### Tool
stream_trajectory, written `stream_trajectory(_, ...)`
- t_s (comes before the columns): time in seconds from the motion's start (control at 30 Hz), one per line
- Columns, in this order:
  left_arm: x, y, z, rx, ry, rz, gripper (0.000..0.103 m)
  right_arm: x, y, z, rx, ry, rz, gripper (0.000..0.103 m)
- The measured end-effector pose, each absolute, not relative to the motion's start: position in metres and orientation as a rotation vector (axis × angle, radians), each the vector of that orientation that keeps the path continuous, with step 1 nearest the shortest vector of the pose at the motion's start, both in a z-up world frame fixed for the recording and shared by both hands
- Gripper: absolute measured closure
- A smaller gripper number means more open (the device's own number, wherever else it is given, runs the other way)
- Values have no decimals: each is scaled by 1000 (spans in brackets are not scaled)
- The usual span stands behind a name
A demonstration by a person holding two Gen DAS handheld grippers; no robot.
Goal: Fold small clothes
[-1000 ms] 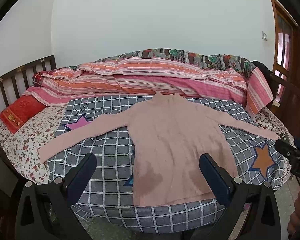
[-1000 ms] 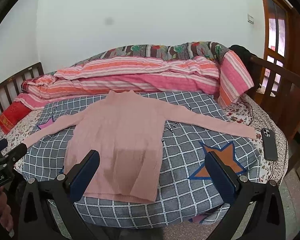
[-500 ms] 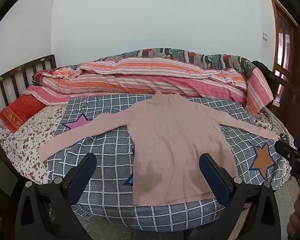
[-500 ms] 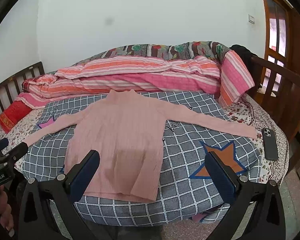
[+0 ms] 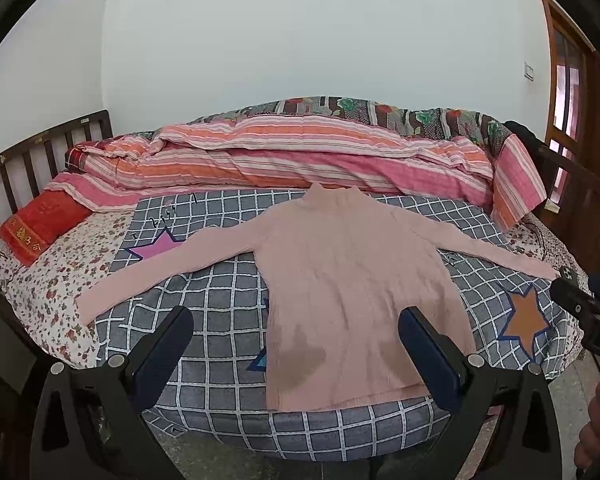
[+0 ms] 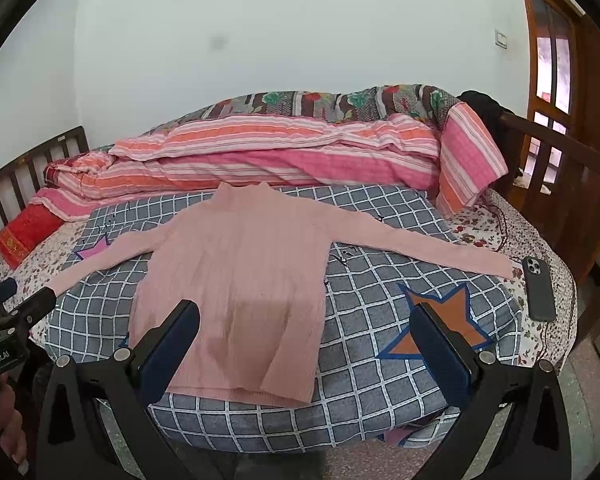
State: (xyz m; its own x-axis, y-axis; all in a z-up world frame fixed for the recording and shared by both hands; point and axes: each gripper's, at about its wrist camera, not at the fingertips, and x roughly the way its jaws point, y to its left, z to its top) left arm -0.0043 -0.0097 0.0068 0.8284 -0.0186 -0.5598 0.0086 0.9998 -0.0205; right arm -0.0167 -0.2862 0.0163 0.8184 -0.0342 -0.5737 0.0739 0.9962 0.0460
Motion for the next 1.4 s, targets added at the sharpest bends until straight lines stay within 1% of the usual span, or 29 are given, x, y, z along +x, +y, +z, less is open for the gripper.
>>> stream_trajectory(0.57,-3,-6,11,-26,588,-14,0,-18,-284,19,65,596,-57,0)
stream_trajectory(0.83,2,0,3,-54,597,-30,0,-16,-279,18,58,601,-33,0)
stream_trajectory(1.07,21,14,-25,-93,655,-35,0,-1,-277,0,32,638,-59,0)
stream_trajectory(1.23,42,33,-55,-152,707,-27,1,16,-271,-26,-7,662,-86,0)
stream_trajectory(1.4,61,74,-91,-242,703,41,1,39,-272,-58,24,697,-46,0)
